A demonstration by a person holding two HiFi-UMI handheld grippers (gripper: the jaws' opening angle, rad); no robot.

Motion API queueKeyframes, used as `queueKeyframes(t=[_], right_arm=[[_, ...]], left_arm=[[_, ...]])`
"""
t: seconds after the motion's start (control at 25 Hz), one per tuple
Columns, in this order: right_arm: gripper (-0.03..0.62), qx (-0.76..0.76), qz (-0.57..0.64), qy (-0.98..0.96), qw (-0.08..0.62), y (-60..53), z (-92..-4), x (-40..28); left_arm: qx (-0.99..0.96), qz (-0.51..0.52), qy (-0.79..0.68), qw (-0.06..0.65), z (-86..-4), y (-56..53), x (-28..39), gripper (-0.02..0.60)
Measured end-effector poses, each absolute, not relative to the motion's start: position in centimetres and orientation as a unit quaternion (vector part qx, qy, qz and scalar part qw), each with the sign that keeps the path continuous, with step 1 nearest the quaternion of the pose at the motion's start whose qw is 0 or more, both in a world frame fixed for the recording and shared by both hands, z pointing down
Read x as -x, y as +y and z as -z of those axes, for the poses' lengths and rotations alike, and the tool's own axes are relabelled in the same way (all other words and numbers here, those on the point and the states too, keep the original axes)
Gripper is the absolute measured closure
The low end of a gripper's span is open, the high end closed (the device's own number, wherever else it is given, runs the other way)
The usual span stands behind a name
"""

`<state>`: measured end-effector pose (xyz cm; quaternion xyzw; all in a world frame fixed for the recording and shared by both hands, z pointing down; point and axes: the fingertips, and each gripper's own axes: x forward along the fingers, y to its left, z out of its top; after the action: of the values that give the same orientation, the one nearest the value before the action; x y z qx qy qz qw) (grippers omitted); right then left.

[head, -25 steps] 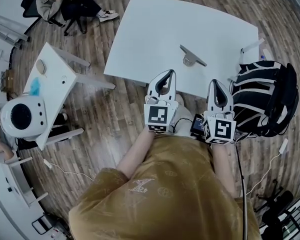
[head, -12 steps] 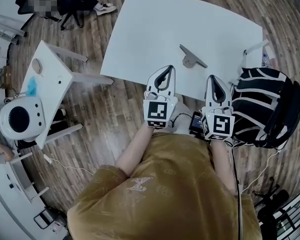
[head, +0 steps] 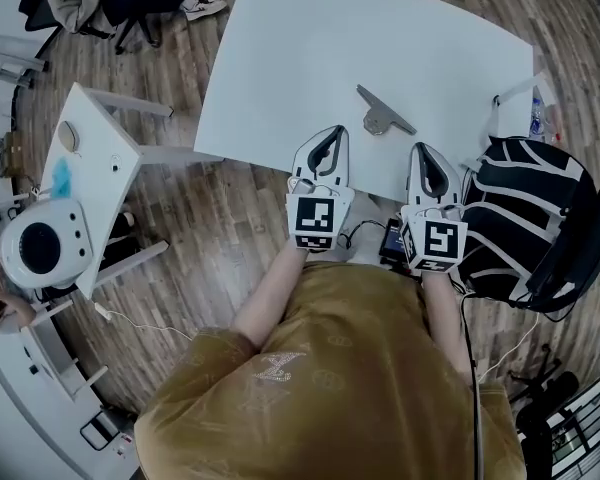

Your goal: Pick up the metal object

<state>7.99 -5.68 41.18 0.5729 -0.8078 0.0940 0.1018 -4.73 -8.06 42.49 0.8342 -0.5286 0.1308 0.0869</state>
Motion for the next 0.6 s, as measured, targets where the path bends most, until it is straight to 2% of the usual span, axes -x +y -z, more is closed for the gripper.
queueKeyframes(t=[0.6], right_arm=[[0.585,-0.567,-0.122,-0.805,0.124,-8.2,-44.5,-7.7]], left_arm=[[-0.833,-0.157,-0.519,0.108,-45.6,-10.4,4.2,0.579]])
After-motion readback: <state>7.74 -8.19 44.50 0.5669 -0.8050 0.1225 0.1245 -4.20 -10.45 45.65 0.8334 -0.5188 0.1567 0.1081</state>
